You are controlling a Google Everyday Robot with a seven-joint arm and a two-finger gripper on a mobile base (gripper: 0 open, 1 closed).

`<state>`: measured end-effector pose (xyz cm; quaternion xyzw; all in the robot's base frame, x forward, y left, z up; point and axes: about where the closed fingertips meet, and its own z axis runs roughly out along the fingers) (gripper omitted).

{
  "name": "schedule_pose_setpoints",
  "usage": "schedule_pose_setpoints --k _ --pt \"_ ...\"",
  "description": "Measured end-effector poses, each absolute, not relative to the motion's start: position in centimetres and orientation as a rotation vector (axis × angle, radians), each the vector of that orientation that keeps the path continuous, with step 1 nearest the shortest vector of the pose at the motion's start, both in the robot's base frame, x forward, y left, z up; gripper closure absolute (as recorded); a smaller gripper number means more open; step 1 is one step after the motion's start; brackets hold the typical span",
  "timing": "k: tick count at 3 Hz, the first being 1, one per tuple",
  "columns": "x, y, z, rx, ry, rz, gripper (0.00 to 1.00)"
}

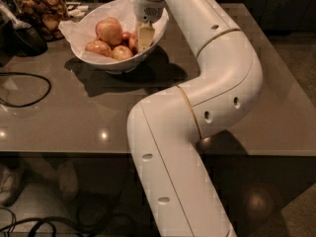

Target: Pick apple from white bowl

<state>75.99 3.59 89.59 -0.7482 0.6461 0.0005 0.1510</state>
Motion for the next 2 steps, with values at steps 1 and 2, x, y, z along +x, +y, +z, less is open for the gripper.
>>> schedule_pose_setpoints --k 1,2 --pt "76.0 3.6 89.6 -2.148 1.855 0.001 1.0" --pt "76.0 4.0 92.6 -2.082 1.828 -0.035 1.0"
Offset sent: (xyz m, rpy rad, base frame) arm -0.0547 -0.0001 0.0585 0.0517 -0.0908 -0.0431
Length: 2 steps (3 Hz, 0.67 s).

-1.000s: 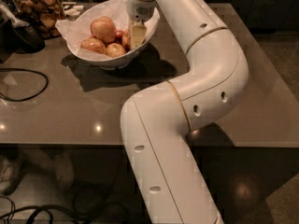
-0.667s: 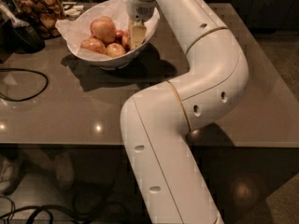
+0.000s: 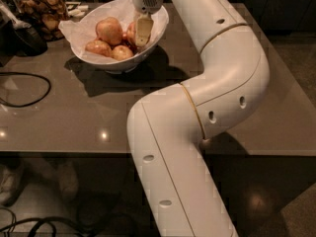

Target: Pick apple from white bowl

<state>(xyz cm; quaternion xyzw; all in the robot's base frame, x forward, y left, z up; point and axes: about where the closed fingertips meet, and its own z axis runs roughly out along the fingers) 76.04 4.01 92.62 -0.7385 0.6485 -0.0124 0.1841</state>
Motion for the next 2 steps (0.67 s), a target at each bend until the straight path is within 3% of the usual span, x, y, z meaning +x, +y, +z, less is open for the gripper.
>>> schedule_pose_setpoints --k 2 --pt "75.0 3.8 96.4 -2.0 1.804 -0.018 1.0"
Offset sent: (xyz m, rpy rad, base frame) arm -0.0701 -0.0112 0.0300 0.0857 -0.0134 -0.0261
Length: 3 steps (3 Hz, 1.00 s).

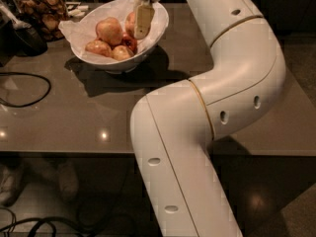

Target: Pick apple from white bowl

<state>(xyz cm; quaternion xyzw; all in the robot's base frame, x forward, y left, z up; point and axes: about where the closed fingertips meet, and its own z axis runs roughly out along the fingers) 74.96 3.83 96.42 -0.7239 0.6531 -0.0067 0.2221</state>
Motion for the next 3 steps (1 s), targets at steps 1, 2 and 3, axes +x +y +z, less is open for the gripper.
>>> schedule_pose_setpoints --k 1,2,3 --pt "74.4 3.6 97.7 -1.976 1.785 0.003 1.0" --pt "72.4 4.4 102.2 -1.963 1.652 0.025 1.0" --pt "70.2 5.0 105.3 -1.961 1.56 0.05 1.0"
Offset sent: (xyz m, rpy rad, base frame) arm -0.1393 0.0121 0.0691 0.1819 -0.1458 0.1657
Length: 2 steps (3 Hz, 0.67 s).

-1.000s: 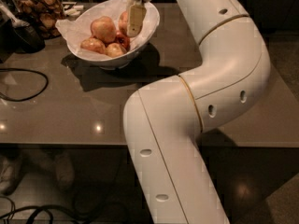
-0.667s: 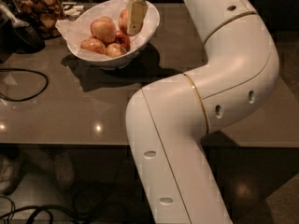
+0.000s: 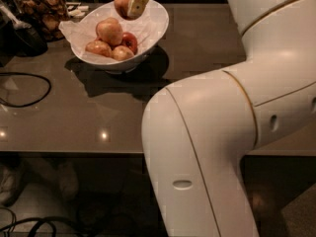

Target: Pick apple from white bowl

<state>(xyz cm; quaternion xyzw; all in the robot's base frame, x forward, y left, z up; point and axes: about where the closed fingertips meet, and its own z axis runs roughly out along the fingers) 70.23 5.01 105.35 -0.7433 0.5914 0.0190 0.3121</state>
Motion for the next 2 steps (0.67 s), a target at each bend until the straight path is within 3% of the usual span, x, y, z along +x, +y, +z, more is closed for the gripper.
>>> schedule_pose_setpoints --k 2 --pt "64.1 6.1 109.7 -1.951 1.397 0.09 1.0"
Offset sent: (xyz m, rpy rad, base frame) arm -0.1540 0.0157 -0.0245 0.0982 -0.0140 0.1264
